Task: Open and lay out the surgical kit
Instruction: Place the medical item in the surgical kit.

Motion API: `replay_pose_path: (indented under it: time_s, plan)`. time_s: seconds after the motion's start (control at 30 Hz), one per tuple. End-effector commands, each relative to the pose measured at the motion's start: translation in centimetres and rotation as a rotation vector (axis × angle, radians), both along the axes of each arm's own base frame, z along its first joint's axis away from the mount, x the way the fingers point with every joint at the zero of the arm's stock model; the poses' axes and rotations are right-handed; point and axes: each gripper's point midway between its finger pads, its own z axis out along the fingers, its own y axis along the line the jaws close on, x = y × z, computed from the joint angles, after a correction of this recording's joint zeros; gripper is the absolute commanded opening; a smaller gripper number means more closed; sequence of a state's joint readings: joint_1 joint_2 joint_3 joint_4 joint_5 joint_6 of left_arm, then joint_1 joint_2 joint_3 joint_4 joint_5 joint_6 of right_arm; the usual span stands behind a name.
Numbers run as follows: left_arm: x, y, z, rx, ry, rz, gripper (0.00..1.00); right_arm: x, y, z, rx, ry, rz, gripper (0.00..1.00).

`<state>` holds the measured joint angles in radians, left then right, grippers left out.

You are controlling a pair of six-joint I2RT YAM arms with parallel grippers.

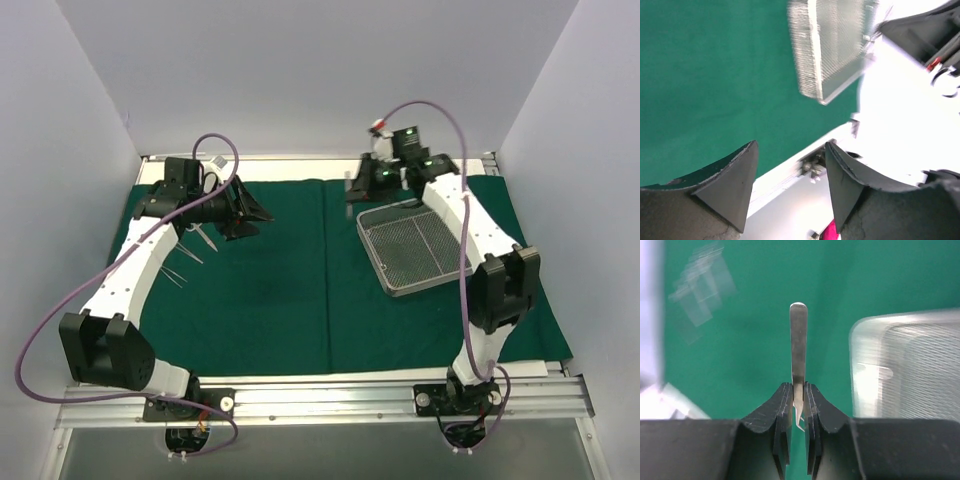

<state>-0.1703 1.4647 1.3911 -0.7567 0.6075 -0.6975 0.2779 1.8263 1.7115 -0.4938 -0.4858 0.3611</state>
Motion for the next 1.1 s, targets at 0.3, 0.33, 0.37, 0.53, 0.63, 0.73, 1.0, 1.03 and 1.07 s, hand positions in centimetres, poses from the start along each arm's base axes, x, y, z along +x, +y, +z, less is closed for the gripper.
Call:
replay_pose_path:
  time_s: [0.3,0.33,0.37,0.53,0.63,0.73,1.0,1.03,1.07]
  plan:
    - [-2.0,-2.7,8.0,-0.275,-0.186,-0.042,0.67,-9.7,15.2,9.1,0.481,-0.133,0.513,0.00]
    - [-2.1,-2.5,7.8,-0.264,-0.166,-0.026,0.66,-10.1,15.5,8.9,0.479,-0.131,0.520,0.00]
    - [-2.2,-2.4,7.6,-0.252,-0.157,-0.012,0.66,-10.3,15.5,8.8,0.478,-0.127,0.520,0.00]
    - [-2.6,-1.9,6.3,-0.143,-0.127,0.042,0.62,-11.4,16.2,8.2,0.477,-0.105,0.540,0.00]
    - [-2.6,-1.7,5.6,-0.064,-0.128,0.073,0.59,-11.6,16.5,8.3,0.473,-0.105,0.543,0.00]
    - [-2.1,-1.5,5.8,-0.031,-0.151,0.112,0.55,-11.8,16.6,8.0,0.470,-0.095,0.546,0.00]
    - [-1.3,-0.8,5.7,0.033,-0.172,0.154,0.52,-12.7,17.1,6.9,0.426,-0.060,0.579,0.00]
    - [-1.3,-0.9,5.7,0.039,-0.173,0.153,0.51,-12.8,17.1,6.7,0.421,-0.055,0.584,0.00]
    - [-1.2,-0.9,5.7,0.045,-0.175,0.156,0.51,-12.9,17.2,6.6,0.420,-0.054,0.590,0.00]
